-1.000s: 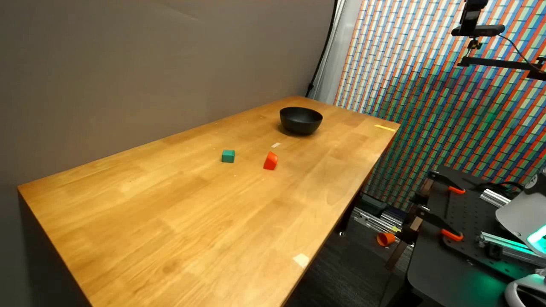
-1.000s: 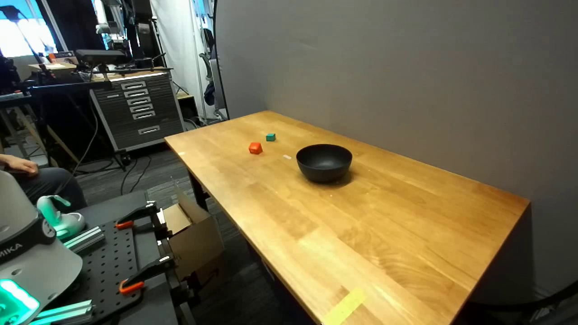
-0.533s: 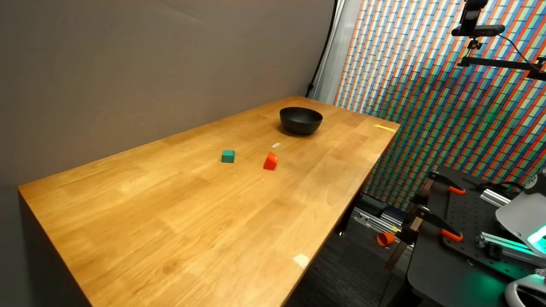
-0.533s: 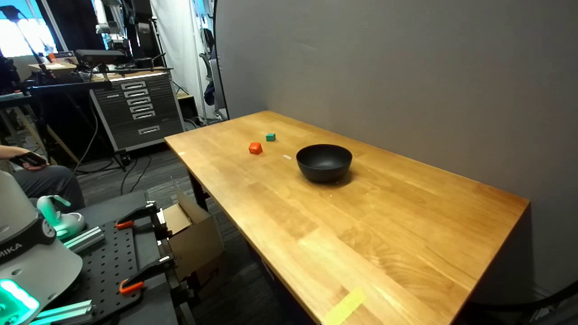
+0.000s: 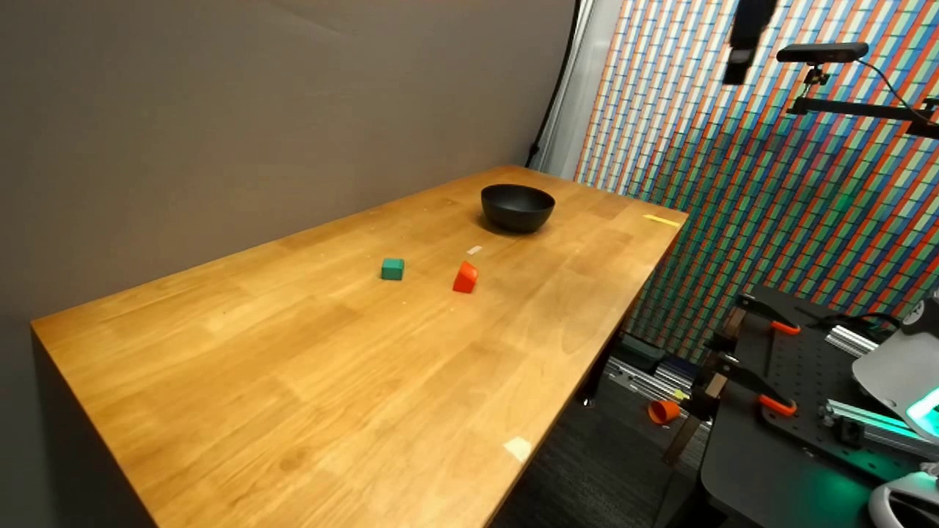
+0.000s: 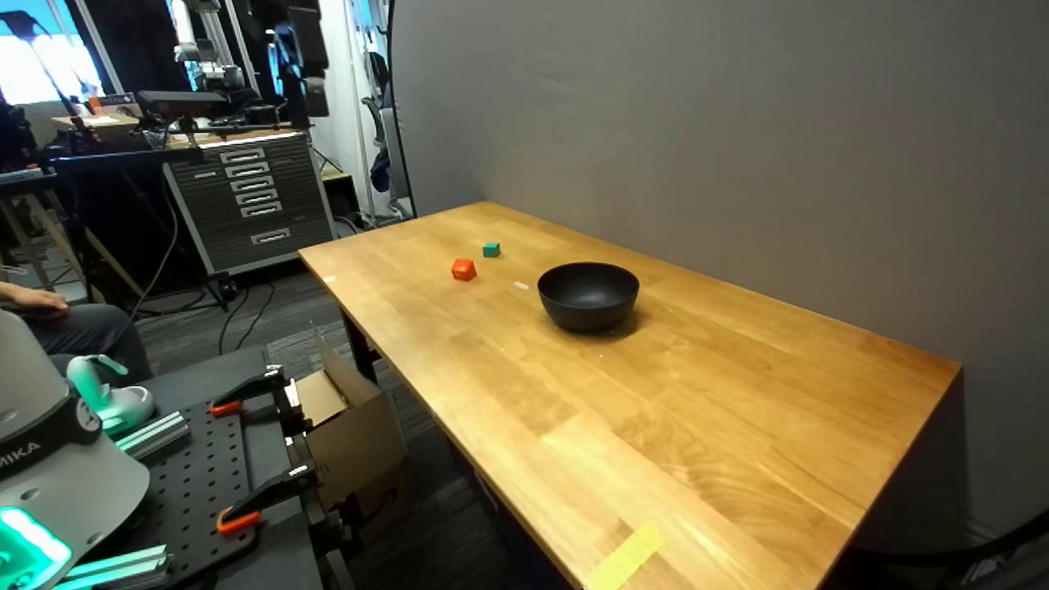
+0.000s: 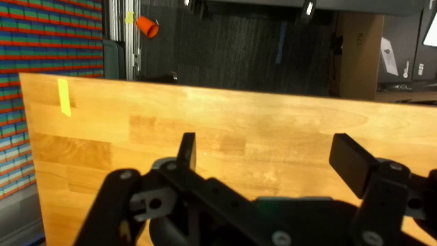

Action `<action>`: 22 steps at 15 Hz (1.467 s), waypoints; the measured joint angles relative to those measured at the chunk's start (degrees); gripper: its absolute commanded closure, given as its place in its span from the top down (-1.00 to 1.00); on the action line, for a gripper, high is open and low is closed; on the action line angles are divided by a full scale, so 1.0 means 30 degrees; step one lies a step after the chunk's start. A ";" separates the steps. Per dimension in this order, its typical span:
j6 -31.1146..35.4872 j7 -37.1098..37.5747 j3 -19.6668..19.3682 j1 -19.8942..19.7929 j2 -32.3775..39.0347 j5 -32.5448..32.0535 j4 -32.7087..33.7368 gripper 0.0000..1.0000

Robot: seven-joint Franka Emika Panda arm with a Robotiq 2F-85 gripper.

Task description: Put the blocks in the bowl

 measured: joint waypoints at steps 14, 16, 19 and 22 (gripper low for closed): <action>0.8306 -0.0330 -0.0158 0.2499 1.7528 -0.1244 0.7803 1.00; 0.8304 -0.0715 -0.0481 0.2929 1.9382 -0.1270 0.9357 1.00; 0.8305 -0.1363 -0.0968 0.3313 2.1293 -0.1271 1.1270 1.00; 0.8304 -0.1998 -0.1162 0.3357 2.2424 -0.1267 1.2717 1.00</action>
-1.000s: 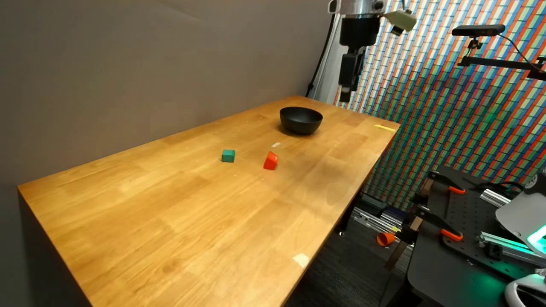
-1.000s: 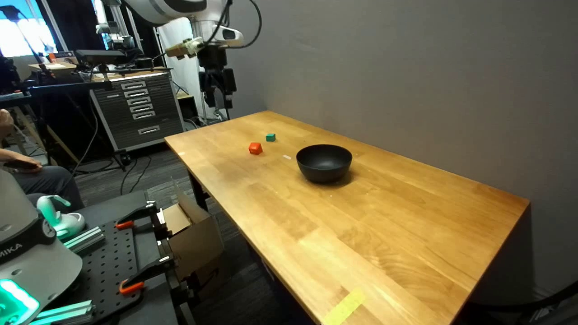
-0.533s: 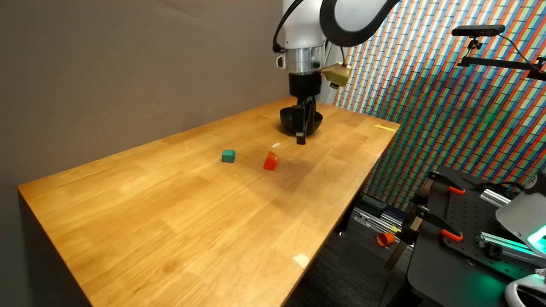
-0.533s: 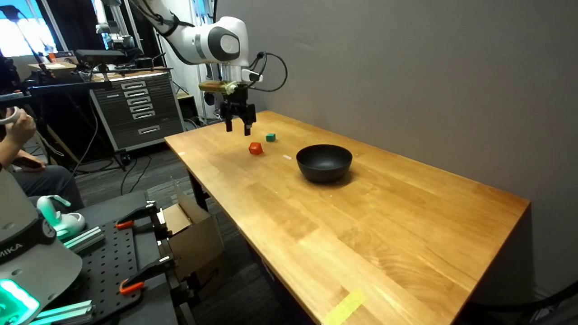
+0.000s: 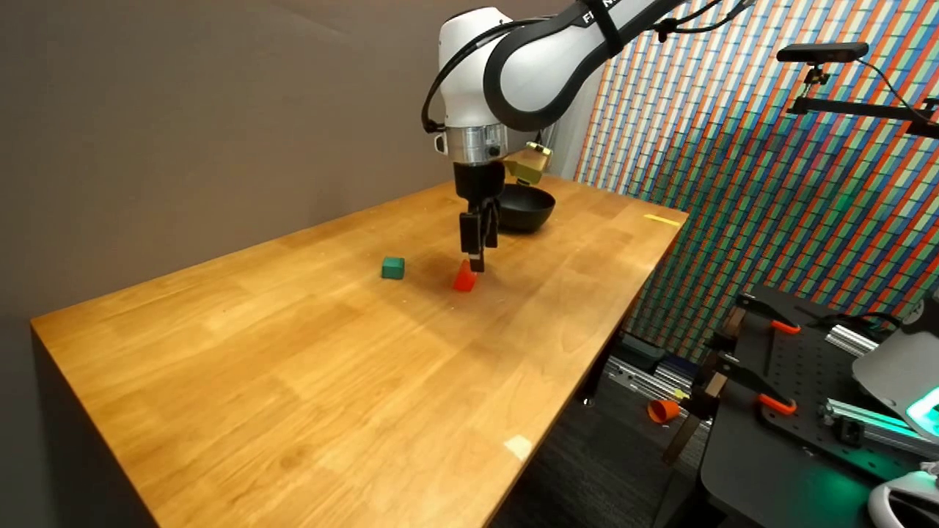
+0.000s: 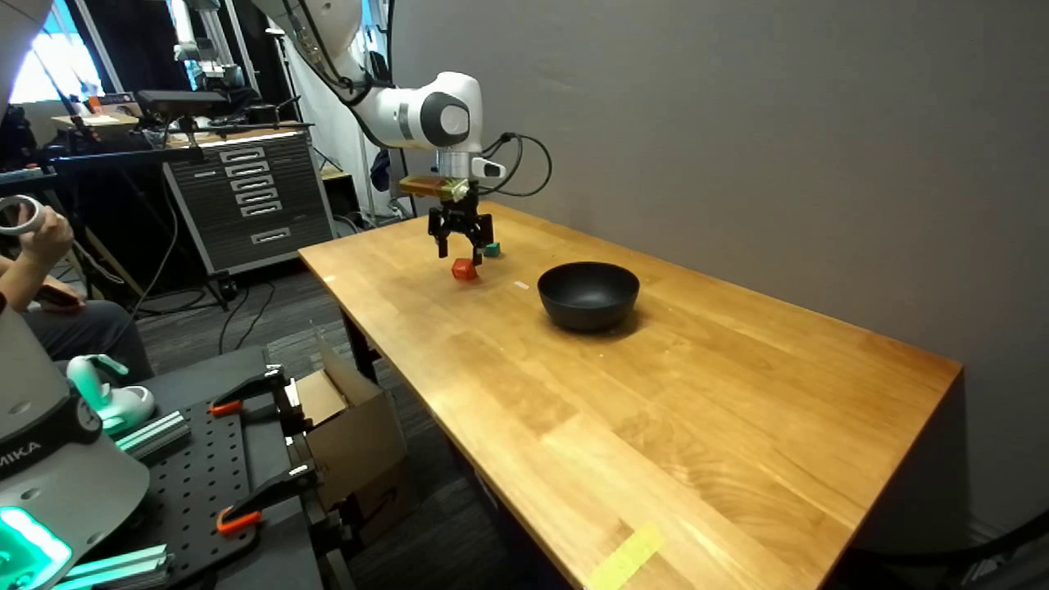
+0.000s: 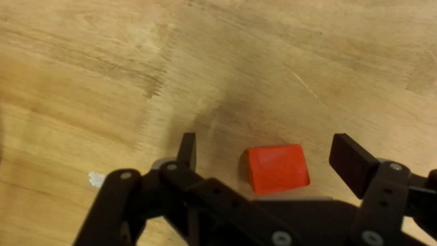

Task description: Put the blocks in the bowl

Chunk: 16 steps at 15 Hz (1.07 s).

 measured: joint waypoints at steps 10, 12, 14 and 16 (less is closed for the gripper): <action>-0.0017 -0.0520 0.0044 0.0004 0.1529 0.0996 0.1530 0.48; 0.0294 -0.0475 0.0043 0.0037 0.1612 0.1061 0.1526 0.16; 0.0811 -0.0328 0.0013 0.0139 0.1646 0.1061 0.1510 -0.15; 0.1262 -0.0096 -0.0064 0.0291 0.1646 0.1061 0.1505 -0.43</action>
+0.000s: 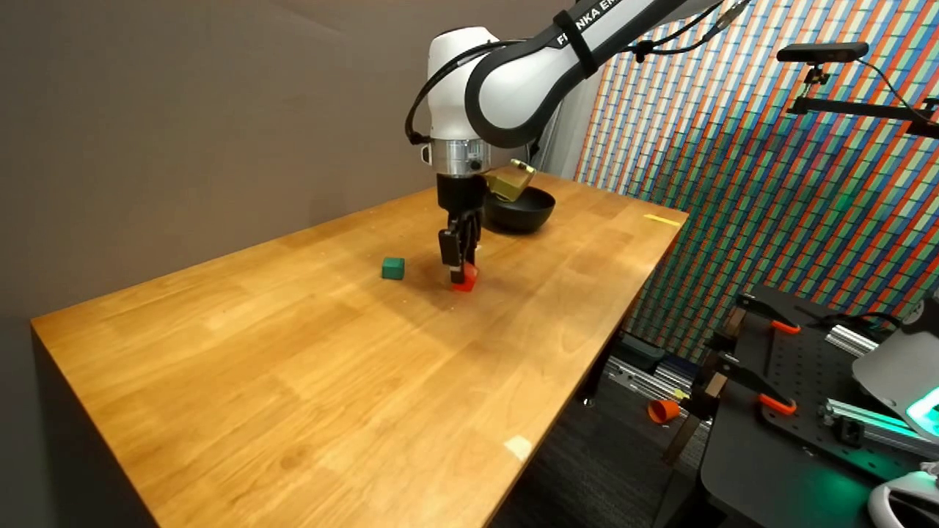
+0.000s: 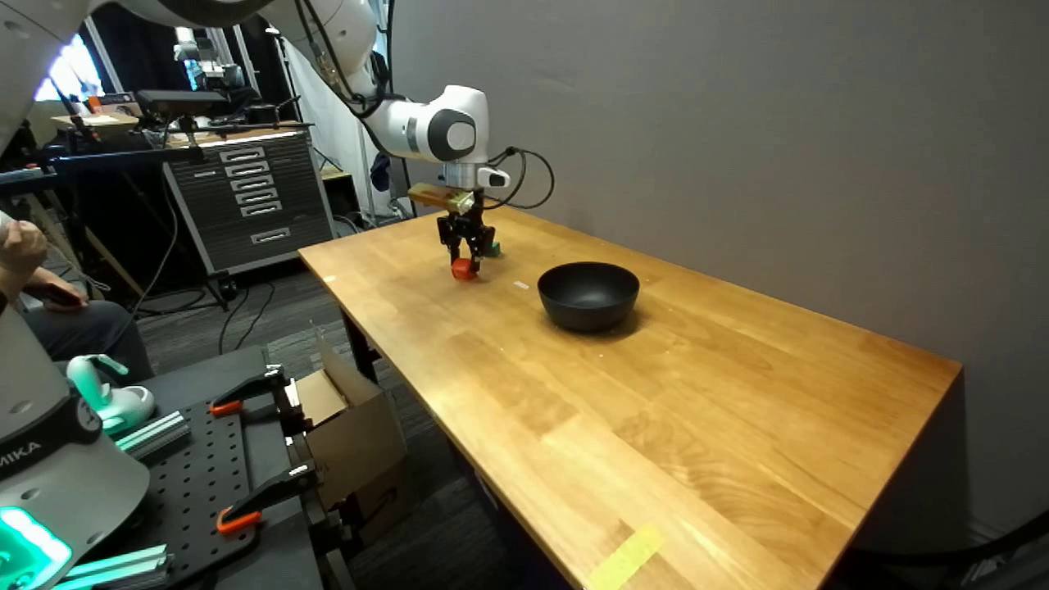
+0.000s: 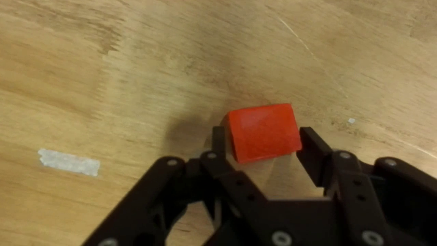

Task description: Put the blocks in the bowl

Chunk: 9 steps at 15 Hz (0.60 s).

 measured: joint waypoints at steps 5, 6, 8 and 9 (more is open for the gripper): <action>0.0465 0.1511 -0.0647 0.0154 -0.0719 -0.0008 -0.0579 -0.56; 0.0464 0.2018 -0.0947 0.0166 -0.1211 -0.0044 -0.1008 -0.56; 0.0464 0.3197 -0.1652 0.0249 -0.2501 -0.0495 -0.2042 -0.56; 0.0459 0.3913 -0.2081 0.0381 -0.3261 -0.1077 -0.2551 -0.56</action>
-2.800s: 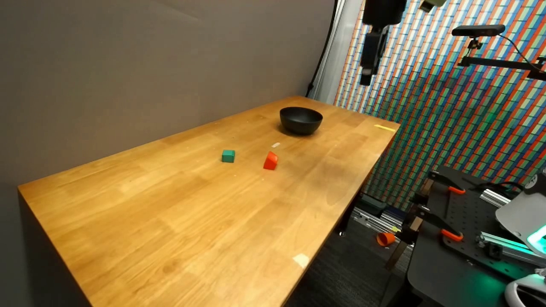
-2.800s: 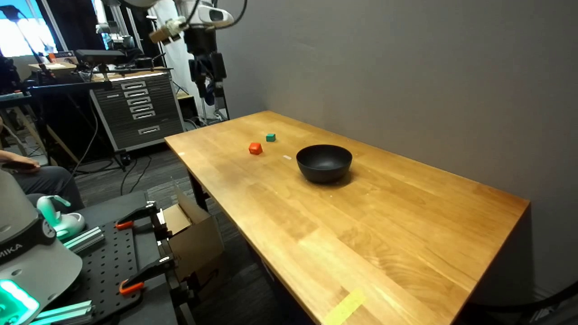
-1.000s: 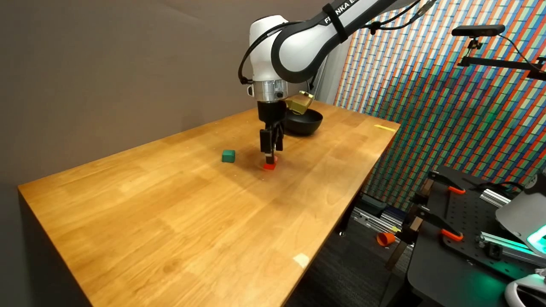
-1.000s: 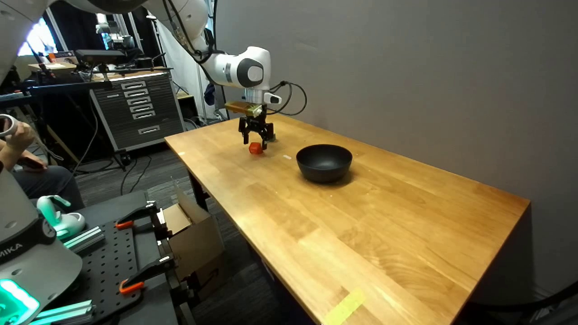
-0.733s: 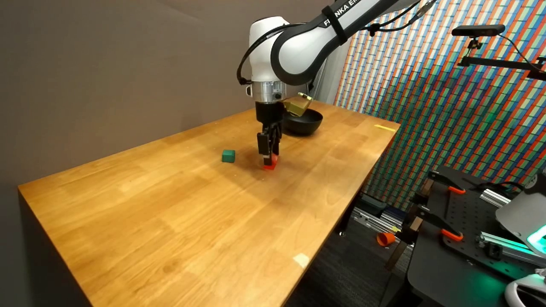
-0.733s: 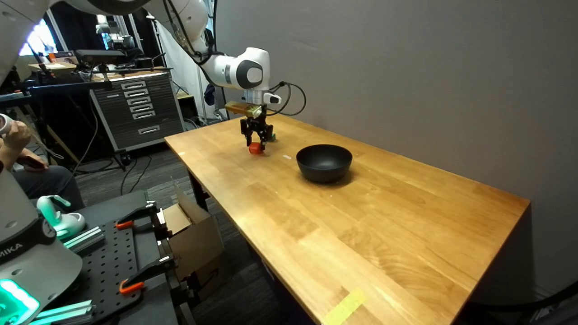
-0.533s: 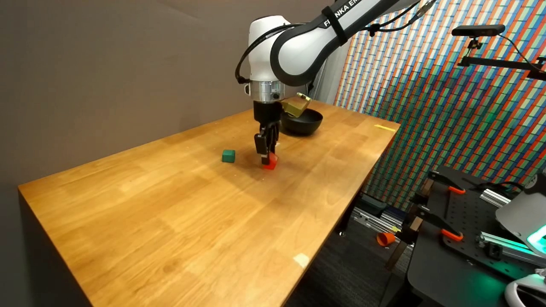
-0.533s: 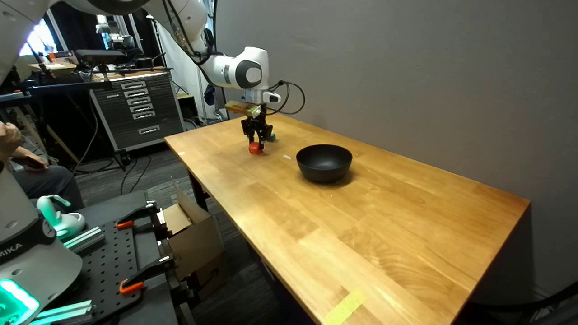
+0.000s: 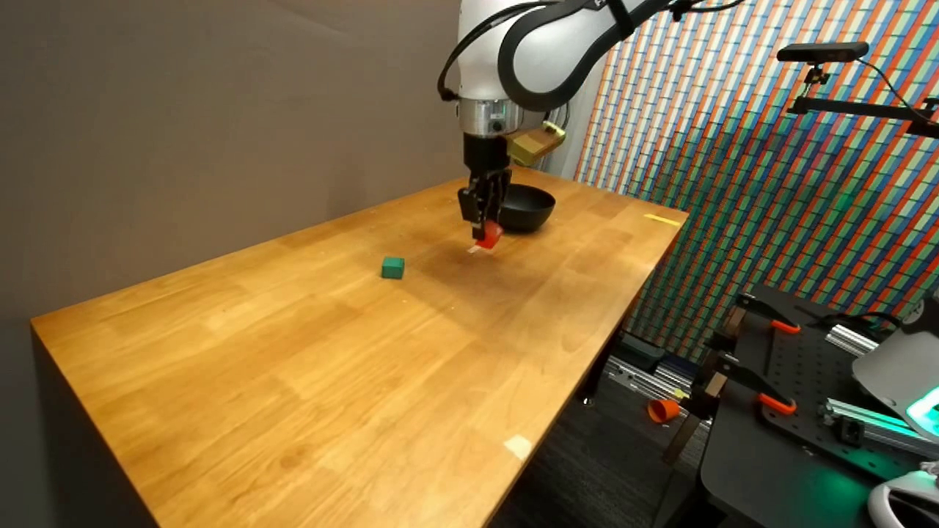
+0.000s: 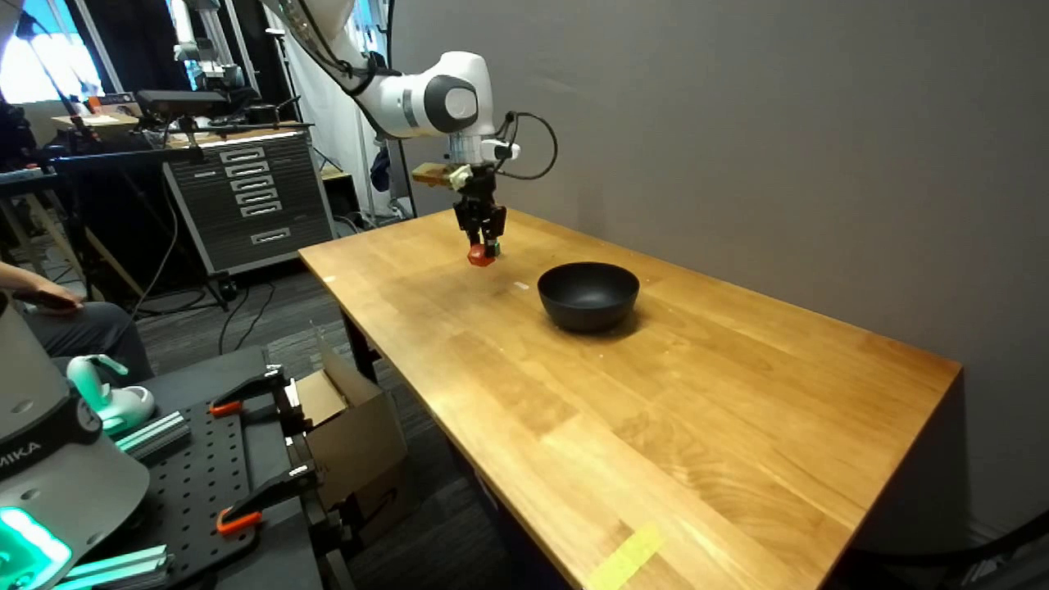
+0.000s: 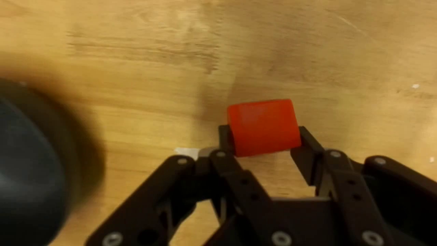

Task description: Put the blocks in the bowl

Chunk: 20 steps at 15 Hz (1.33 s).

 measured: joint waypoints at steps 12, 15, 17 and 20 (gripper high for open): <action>-0.0358 0.7851 -0.2335 -0.0086 -0.5218 -0.7046 -0.2728 -0.56; -0.0041 0.7969 -0.2501 -0.0942 -0.4744 -0.7105 -0.2633 -0.56; 0.0270 0.7962 -0.2704 -0.1427 -0.4212 -0.7106 -0.2385 0.47; 0.0771 0.7840 -0.2834 -0.2041 -0.3219 -0.7046 -0.1771 0.90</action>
